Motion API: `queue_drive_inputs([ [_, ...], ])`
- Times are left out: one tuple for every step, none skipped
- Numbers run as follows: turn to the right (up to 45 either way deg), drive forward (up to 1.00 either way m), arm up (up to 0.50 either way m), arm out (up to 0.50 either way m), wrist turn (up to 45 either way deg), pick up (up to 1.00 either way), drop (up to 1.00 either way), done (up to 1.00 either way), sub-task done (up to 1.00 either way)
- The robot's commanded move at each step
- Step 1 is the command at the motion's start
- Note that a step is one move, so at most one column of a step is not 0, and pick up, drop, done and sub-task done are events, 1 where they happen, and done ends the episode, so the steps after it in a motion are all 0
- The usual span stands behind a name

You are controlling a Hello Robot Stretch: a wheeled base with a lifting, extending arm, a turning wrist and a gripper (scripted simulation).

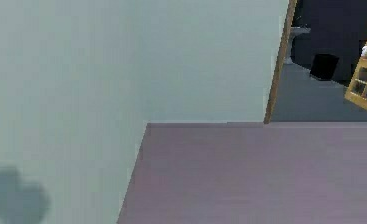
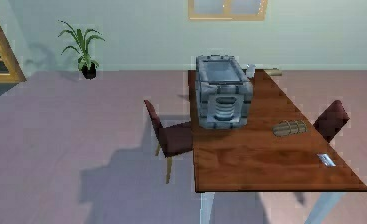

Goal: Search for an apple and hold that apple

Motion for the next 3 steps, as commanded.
queue_drive_inputs([
  [-3.0, 0.00, 0.00, 0.00, 0.0, 0.00, 0.00, 0.00, 0.00],
  [0.0, 0.20, 0.00, 0.00, 0.0, 0.00, 0.00, 0.00, 0.00],
  [39.0, 0.00, 0.00, 0.00, 0.0, 0.00, 0.00, 0.00, 0.00],
])
